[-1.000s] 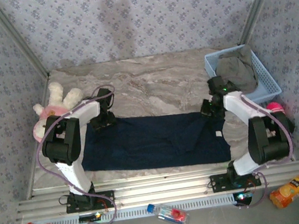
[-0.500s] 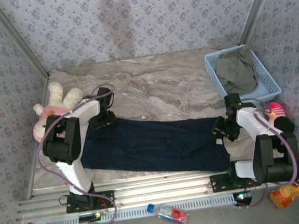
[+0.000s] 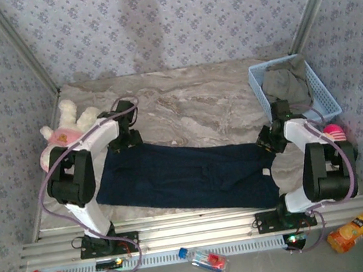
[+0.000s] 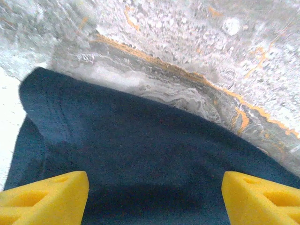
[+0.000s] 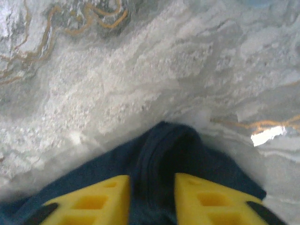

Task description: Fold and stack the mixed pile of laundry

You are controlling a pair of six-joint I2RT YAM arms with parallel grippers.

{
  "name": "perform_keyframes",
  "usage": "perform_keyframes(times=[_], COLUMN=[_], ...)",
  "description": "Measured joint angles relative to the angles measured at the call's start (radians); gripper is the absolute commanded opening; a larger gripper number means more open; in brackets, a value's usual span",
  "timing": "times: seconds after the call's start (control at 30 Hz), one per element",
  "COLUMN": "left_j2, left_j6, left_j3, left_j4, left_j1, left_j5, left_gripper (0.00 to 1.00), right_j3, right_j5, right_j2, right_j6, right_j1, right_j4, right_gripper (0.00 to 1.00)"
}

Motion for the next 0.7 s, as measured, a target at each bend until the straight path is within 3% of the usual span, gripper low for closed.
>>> perform_keyframes(times=[0.13,0.43,0.5,0.6,0.7], left_j2=[0.068,0.093,0.089,0.078,0.052], left_j6=[-0.017,-0.035,-0.035,-0.034,-0.023], left_j3=[-0.024,-0.025,-0.027,-0.028,-0.028], left_j4=[0.019,0.032,0.031,0.012,-0.020], left_j1=[0.006,0.032,0.032,0.034,0.033], left_j5=[-0.002,0.000,-0.003,-0.018,-0.026], left_gripper=[0.75,0.75,0.75,0.75,0.76], right_j3=[0.004,0.020,0.020,0.030,0.066], right_j5=[0.027,0.057,0.056,0.053,0.060], right_j2=[0.022,0.026,0.029,0.034,0.027], right_j6=[0.000,0.001,0.001,-0.004,-0.013], right_j1=[-0.022,-0.096,-0.091,-0.071,-0.035], right_j4=[0.030,0.008,0.010,0.008,-0.022], right_gripper=[0.00,0.00,0.10,0.33,0.42])
